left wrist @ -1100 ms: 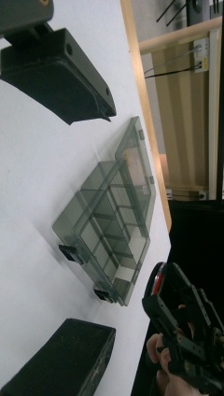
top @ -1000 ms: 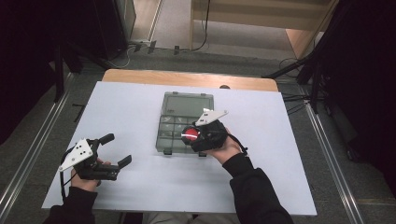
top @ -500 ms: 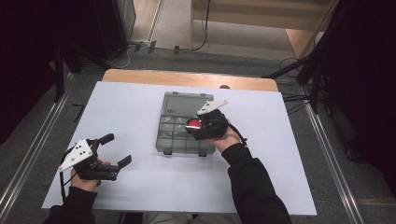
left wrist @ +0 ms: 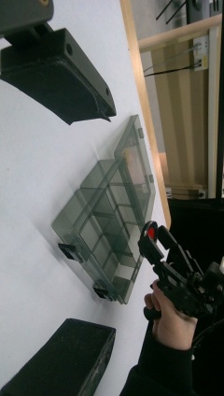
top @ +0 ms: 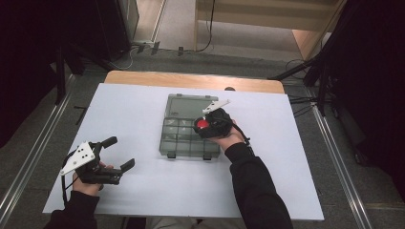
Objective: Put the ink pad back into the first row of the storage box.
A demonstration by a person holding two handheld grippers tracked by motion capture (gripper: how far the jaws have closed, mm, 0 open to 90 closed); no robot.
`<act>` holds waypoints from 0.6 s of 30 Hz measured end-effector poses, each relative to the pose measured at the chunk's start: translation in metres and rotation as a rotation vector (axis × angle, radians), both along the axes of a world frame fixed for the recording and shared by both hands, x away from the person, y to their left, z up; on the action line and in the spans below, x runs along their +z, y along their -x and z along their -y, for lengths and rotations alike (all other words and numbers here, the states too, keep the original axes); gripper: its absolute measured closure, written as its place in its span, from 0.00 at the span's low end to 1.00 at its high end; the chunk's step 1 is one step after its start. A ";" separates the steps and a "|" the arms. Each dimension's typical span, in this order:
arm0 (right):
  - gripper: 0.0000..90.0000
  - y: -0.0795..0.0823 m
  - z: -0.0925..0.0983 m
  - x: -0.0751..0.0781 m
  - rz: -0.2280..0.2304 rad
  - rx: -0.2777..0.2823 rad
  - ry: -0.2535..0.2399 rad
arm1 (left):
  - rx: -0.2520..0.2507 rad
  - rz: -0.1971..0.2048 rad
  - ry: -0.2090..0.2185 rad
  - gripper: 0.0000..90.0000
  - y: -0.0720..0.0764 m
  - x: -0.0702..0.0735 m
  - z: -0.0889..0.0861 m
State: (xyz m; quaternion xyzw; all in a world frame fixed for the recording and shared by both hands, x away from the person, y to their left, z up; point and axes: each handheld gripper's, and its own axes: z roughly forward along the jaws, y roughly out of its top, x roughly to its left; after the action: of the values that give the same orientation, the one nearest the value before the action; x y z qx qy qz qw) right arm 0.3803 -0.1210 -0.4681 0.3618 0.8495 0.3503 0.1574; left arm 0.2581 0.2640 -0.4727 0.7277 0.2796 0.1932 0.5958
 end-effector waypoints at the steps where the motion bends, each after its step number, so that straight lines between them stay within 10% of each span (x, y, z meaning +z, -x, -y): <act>1: 0.34 -0.001 -0.001 -0.001 0.001 -0.007 0.006 | 0.000 0.000 0.000 0.00 0.000 0.000 0.000; 8: 0.34 -0.002 -0.003 -0.006 0.023 -0.035 0.001 | -0.002 0.002 0.004 0.00 0.000 0.000 0.000; 14: 0.01 0.004 0.001 0.005 0.083 -0.070 -0.093 | -0.003 0.002 0.003 0.00 0.000 0.000 -0.001; 18: 0.00 0.009 0.006 0.014 0.092 -0.085 -0.105 | -0.004 0.001 0.004 0.00 0.000 0.000 0.000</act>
State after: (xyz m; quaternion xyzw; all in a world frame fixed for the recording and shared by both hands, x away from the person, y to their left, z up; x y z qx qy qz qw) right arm 0.3710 -0.1273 -0.4541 0.3891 0.8056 0.4036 0.1917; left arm 0.2581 0.2642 -0.4725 0.7268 0.2783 0.1920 0.5978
